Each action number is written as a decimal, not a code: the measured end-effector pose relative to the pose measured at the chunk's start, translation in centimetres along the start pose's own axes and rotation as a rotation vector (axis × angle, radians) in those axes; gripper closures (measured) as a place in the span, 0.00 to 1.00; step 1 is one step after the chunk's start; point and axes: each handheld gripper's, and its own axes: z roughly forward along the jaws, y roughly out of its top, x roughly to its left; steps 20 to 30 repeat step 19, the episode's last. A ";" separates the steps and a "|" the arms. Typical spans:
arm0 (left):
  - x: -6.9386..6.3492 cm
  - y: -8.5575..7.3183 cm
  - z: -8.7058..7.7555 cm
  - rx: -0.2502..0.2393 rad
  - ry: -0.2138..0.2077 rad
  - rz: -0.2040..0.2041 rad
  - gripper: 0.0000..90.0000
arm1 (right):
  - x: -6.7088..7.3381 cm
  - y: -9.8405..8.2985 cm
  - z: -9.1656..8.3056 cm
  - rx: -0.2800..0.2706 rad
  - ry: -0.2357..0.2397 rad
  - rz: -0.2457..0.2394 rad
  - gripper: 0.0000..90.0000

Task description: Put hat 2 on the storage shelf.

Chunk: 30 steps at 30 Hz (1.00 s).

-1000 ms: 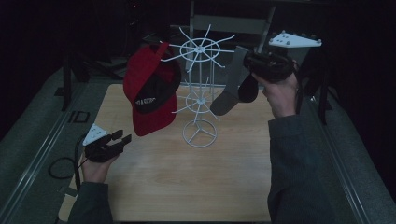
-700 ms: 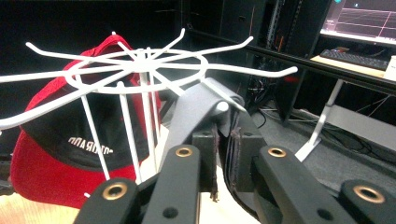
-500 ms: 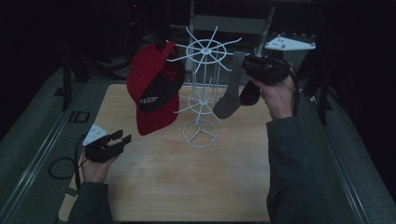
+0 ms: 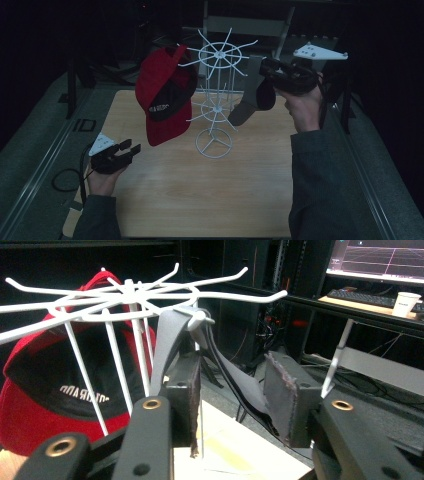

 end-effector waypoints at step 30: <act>0.0 0.0 0.1 0.000 0.001 0.000 0.61 | -0.7 -1.1 -1.4 -0.022 -0.008 0.043 0.62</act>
